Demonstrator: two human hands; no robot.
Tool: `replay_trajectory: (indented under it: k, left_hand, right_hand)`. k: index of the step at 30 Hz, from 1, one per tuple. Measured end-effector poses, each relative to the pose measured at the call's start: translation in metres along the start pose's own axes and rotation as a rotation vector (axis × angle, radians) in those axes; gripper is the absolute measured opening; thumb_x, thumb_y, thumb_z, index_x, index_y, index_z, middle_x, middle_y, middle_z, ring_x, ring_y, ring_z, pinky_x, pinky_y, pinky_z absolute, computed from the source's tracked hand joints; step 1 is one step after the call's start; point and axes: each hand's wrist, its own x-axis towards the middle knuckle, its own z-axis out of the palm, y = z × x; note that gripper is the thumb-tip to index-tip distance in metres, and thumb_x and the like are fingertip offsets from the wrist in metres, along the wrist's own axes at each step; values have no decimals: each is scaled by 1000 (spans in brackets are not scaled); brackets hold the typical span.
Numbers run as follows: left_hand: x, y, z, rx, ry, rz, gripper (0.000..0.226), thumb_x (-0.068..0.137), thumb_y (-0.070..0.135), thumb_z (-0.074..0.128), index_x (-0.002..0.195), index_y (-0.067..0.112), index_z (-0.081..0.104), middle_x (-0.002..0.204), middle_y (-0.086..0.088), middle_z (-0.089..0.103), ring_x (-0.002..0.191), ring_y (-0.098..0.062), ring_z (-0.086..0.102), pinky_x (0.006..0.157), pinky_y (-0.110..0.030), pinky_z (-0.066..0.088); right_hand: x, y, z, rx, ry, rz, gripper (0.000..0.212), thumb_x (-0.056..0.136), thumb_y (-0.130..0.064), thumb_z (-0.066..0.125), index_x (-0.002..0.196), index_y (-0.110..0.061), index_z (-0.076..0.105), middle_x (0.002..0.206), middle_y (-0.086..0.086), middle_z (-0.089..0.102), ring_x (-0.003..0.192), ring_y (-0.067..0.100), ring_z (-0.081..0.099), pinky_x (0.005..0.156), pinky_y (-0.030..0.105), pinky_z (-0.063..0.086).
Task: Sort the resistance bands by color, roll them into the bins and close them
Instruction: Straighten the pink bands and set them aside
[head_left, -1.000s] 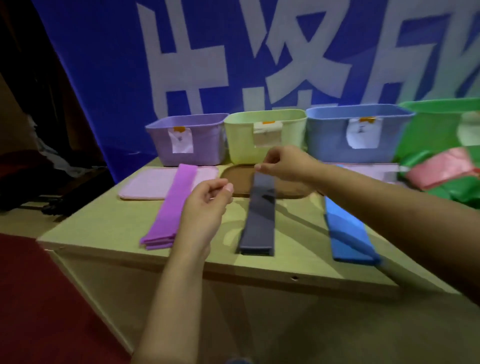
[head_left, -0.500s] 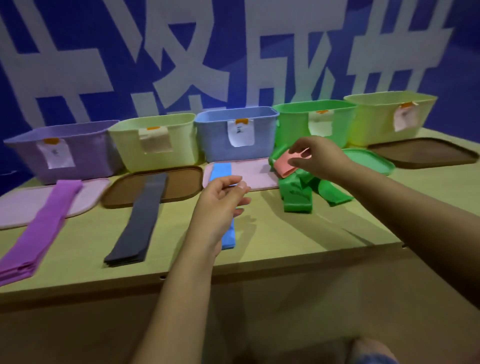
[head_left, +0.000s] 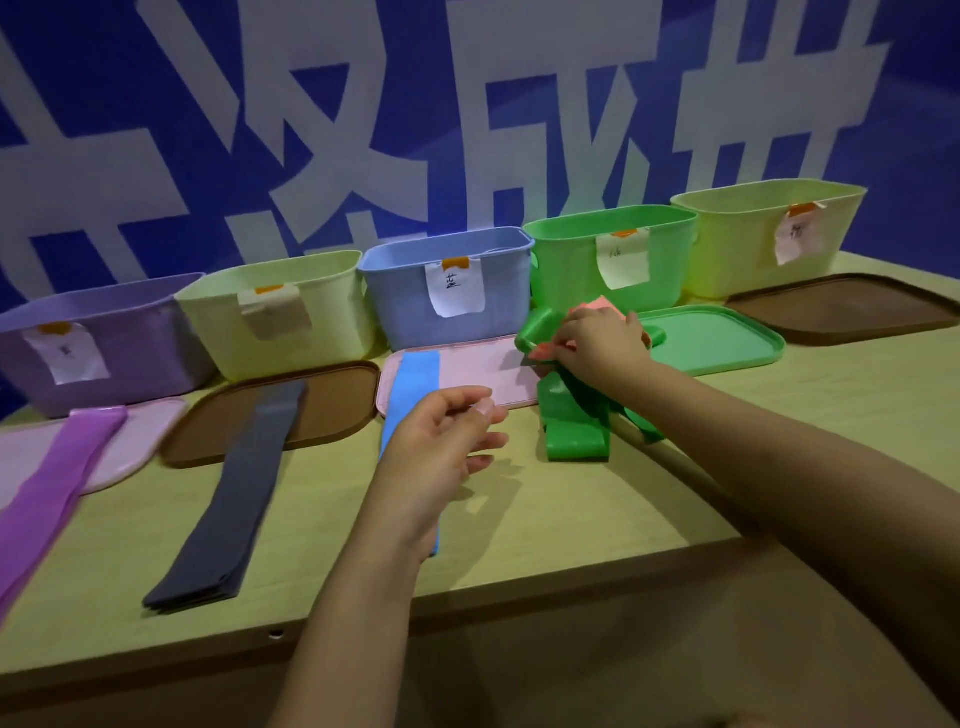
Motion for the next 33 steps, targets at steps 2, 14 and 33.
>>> replay_trajectory:
  k: [2, 14, 33]
  left_hand:
    - [2, -2, 1, -11, -2, -5, 12, 95, 16, 54, 104, 17, 62, 90, 5, 73, 77, -9, 67, 72, -27, 50]
    - [12, 18, -4, -69, 24, 56, 11, 93, 13, 56, 102, 17, 61, 93, 0, 72, 81, -16, 66, 71, -27, 48]
    - [-14, 44, -12, -127, 22, 240, 32, 79, 7, 71, 106, 19, 58, 81, 0, 62, 71, -8, 63, 63, -24, 55]
  right_hand:
    - [0, -3, -3, 229, 86, 45, 32, 96, -40, 48, 98, -16, 69, 86, 1, 59, 76, 18, 52, 90, 44, 46]
    - [31, -45, -108, 846, 559, -9, 28, 95, -29, 54, 70, -16, 58, 59, -8, 50, 61, 10, 46, 60, 25, 33]
    - [-67, -104, -130, 2073, 91, 181, 19, 98, -10, 48, 83, -2, 56, 51, 2, 62, 42, 5, 59, 41, 15, 47]
